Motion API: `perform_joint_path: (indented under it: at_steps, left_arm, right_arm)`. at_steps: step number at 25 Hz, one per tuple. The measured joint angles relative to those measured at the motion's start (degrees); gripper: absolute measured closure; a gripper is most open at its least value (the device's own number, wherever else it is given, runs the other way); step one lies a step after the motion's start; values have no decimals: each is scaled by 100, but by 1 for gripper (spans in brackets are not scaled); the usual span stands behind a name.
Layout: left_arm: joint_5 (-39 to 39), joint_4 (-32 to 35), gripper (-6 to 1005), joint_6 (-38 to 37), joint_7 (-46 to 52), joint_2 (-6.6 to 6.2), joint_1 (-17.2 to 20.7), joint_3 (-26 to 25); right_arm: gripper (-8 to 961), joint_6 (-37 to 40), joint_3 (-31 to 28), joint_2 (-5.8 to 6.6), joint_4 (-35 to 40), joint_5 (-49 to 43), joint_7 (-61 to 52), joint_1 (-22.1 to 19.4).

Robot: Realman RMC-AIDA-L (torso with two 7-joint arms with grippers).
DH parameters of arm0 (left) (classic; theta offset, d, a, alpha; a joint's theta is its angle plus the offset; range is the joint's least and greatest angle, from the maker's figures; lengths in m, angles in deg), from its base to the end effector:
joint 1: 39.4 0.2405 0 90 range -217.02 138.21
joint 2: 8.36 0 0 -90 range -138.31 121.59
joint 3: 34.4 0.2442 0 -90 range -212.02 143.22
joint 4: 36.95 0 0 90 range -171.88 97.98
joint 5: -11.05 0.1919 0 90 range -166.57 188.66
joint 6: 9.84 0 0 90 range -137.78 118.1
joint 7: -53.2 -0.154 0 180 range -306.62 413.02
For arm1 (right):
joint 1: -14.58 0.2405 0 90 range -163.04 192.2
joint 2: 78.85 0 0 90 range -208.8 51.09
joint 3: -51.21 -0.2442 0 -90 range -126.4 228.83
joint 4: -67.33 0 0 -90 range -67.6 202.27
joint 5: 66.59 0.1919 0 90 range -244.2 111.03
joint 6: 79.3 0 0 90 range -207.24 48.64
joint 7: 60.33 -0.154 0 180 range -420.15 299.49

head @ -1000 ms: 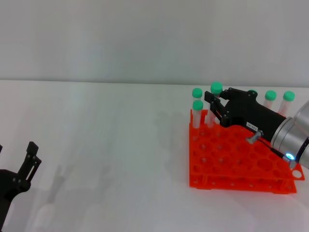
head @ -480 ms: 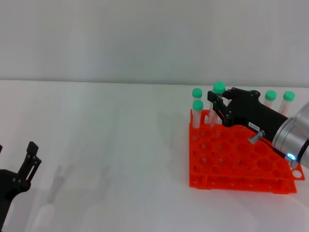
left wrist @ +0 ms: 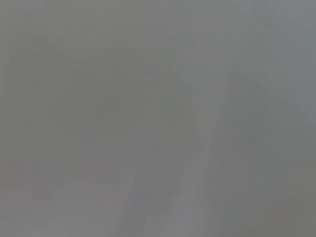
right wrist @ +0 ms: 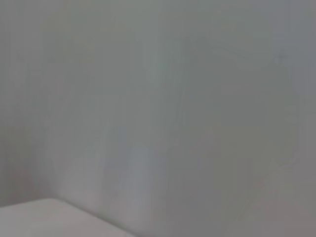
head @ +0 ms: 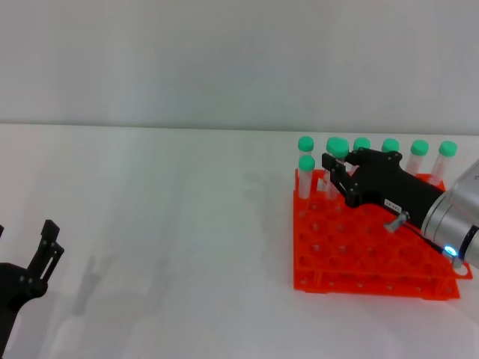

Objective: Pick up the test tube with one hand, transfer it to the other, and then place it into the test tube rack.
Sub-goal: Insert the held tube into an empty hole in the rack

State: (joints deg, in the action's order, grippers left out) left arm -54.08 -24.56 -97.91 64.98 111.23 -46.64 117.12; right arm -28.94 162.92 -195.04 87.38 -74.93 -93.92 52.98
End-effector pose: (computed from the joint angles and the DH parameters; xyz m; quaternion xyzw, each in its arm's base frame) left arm -0.3301 0.2164 0.0090 -0.6267 -0.2545 -0.3723 0.6355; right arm 0.1857 0.3877 -0.0538 -0.8698 0.1404 0.3061 0.3606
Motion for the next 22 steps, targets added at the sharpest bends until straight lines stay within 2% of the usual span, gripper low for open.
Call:
perform_joint_path:
  at_steps: [22]
  left_arm:
    - [0, 35, 132, 0, 0, 11, -6, 9]
  right_arm:
    - [647, -497, 169, 0, 3, -1, 11, 75]
